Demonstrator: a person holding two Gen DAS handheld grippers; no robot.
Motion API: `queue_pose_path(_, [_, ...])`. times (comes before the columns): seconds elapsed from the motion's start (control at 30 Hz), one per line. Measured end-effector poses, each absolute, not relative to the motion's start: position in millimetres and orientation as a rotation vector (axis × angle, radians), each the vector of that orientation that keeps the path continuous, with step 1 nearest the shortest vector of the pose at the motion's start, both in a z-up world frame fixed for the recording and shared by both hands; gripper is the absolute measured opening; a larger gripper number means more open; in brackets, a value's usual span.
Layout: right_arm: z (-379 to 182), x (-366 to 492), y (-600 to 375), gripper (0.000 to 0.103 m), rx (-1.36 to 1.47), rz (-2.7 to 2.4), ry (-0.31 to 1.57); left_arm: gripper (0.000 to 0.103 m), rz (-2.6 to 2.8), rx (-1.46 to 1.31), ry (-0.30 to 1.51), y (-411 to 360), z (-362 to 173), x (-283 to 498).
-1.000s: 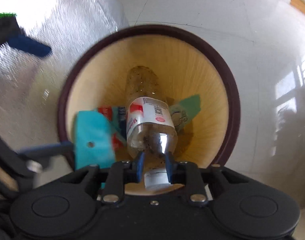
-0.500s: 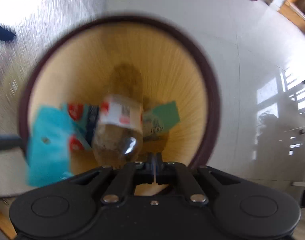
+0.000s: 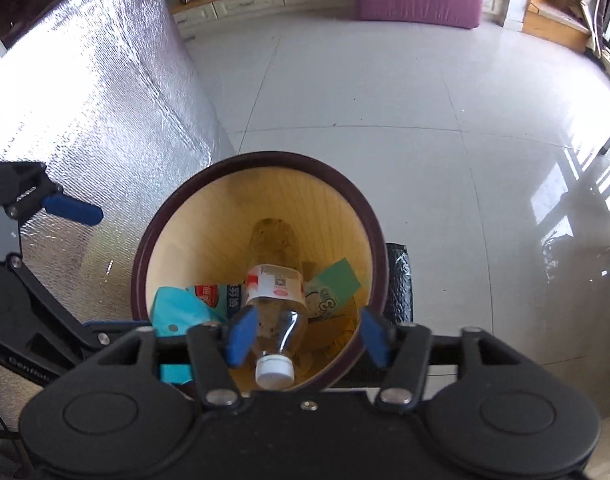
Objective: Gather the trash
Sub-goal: 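Raise both tools above the wastebasket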
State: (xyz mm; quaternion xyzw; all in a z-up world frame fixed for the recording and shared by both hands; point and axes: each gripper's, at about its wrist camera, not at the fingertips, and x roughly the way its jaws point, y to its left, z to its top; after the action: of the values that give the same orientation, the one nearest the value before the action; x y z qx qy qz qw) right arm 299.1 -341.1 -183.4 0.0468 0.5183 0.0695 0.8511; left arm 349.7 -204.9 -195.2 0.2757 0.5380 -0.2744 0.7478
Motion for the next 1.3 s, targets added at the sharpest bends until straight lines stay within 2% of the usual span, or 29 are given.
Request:
queue_pose_path(0.33, [-148.6,270.7,-344.4,0.088,0.064,0.132,1.059,0.103,-0.503,0.473,1.145,-188.4,-168.0,321.5])
queue_pose_path(0.4, [-139.2,262.7,-347.0,0.097,0.063,0.123,1.048,0.103,-0.484,0.441,1.127,-183.6,-157.9,315.9])
queue_pose_path(0.57, [-121.2,243.4,-350.2,0.103,0.073,0.103,1.011,0.103,-0.411,0.355,1.076,-165.3,-131.8,299.8])
queue_pose_path(1.3, [-40.6,168.3,-365.1,0.103,0.098,0.024,0.872,0.103,-0.281,0.097,0.901,-124.1,-42.9,222.0])
